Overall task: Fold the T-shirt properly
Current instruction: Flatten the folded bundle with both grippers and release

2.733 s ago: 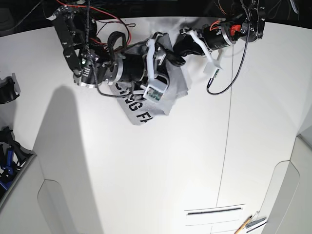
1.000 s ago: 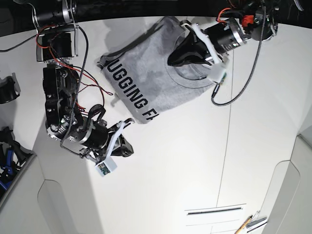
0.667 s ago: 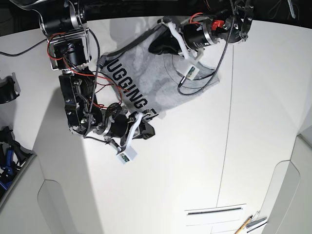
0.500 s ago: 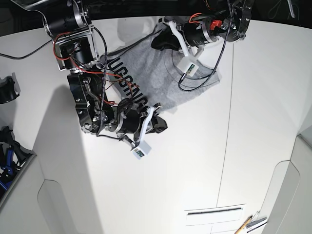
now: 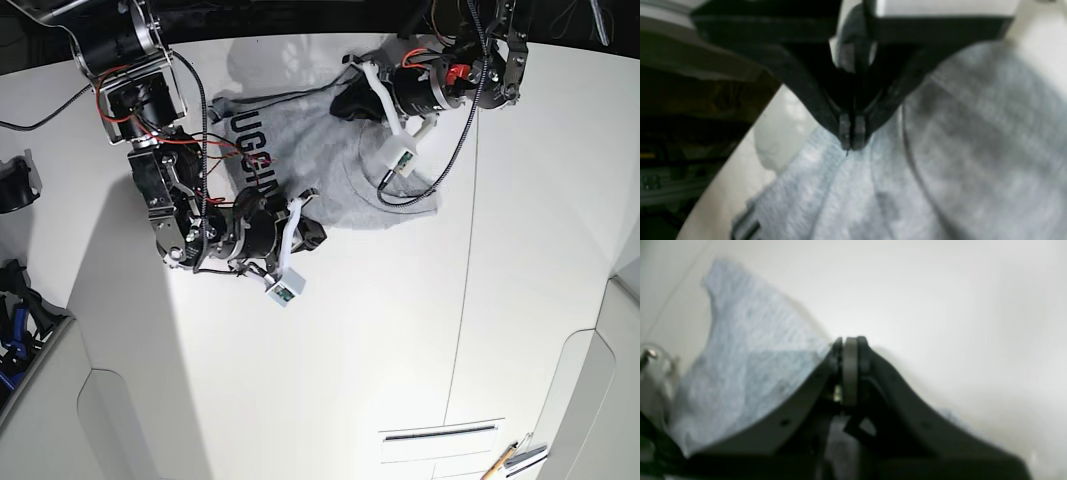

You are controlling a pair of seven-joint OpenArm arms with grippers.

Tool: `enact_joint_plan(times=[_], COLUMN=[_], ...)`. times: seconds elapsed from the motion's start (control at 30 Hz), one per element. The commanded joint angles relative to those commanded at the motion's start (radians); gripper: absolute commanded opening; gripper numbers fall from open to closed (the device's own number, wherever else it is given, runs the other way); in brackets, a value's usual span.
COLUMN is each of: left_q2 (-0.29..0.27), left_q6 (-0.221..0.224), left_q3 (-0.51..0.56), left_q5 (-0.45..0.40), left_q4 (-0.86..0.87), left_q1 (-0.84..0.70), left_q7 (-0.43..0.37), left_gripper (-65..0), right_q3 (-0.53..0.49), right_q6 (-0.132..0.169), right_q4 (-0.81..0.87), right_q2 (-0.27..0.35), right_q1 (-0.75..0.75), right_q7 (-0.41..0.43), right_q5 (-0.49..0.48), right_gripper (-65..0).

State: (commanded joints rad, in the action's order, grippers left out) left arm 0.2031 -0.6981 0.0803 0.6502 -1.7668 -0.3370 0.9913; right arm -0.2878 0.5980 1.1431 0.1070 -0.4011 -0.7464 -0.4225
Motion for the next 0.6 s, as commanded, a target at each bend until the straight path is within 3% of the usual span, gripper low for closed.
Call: enact_joint_plan(times=[0.1,0.2,0.33,0.4,0.6], left_q2=[0.0,0.0,0.0,-0.001,-0.001], left_q6=[0.011,0.079,0.089,0.13,0.163], left_q3=[-0.03,-0.042,-0.042,-0.042,-0.042], left_q5=[-0.073,-0.179,-0.239,-0.292,-0.353], left_q4=[0.0,0.0,0.0,0.002,0.086], left_q1=[0.028,0.052,0.078,0.093,0.152], left_q7=[-0.01,-0.054,-0.077,-0.094,-0.132], left_gripper=[-65.0,-65.0,-65.0,-65.0,-65.0], right_q3=[0.0,0.0,0.0,0.0,0.023], right_q6=[0.0,0.0,0.0,0.0,0.001], right_q4=[0.0,0.0,0.0,0.0,0.025], right_q2=[0.031,0.052,0.08,0.1,0.161], right_q1=[0.0,0.0,0.0,0.002,0.1], right_q7=[-0.034,-0.082,-0.161,-0.198,-0.197], right_q5=[-0.051,-0.084,-0.158,-0.2,-0.259], right_gripper=[-65.0,-65.0,-65.0,-65.0,-65.0])
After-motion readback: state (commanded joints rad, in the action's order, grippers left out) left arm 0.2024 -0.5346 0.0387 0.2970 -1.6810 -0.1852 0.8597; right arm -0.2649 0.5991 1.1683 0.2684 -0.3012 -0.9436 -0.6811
